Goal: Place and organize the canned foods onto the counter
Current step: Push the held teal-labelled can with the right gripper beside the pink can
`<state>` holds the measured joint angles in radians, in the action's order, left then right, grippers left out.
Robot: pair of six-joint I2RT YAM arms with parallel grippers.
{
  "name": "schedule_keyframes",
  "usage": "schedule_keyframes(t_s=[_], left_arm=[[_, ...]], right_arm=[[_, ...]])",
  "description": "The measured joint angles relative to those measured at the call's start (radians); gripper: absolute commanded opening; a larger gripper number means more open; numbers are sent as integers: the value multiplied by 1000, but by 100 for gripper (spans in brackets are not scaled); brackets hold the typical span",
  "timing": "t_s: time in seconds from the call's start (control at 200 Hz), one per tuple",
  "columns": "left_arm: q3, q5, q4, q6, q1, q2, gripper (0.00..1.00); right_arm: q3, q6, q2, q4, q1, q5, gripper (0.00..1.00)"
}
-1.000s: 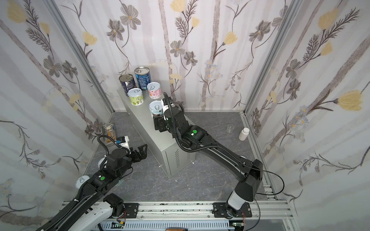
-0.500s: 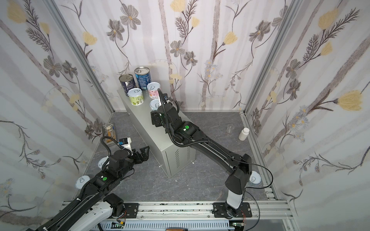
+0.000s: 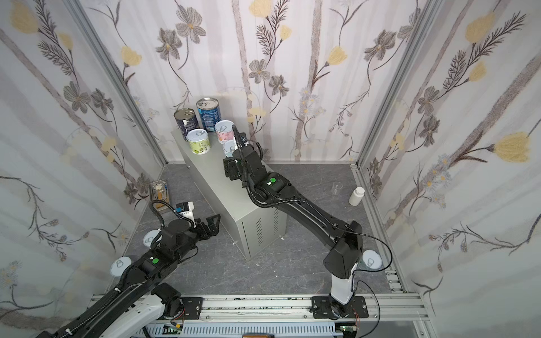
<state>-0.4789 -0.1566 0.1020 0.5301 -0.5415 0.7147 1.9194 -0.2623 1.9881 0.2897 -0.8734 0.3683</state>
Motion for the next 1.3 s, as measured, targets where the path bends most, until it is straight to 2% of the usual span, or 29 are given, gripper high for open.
schedule_keyframes(t_s=[0.984, 1.299], left_arm=[[-13, 3, -1, 11, -2, 46, 100], [-38, 2, 0, 7, -2, 51, 100]], right_arm=[[93, 88, 99, -64, 87, -127, 77], [104, 100, 106, -58, 87, -138, 82]])
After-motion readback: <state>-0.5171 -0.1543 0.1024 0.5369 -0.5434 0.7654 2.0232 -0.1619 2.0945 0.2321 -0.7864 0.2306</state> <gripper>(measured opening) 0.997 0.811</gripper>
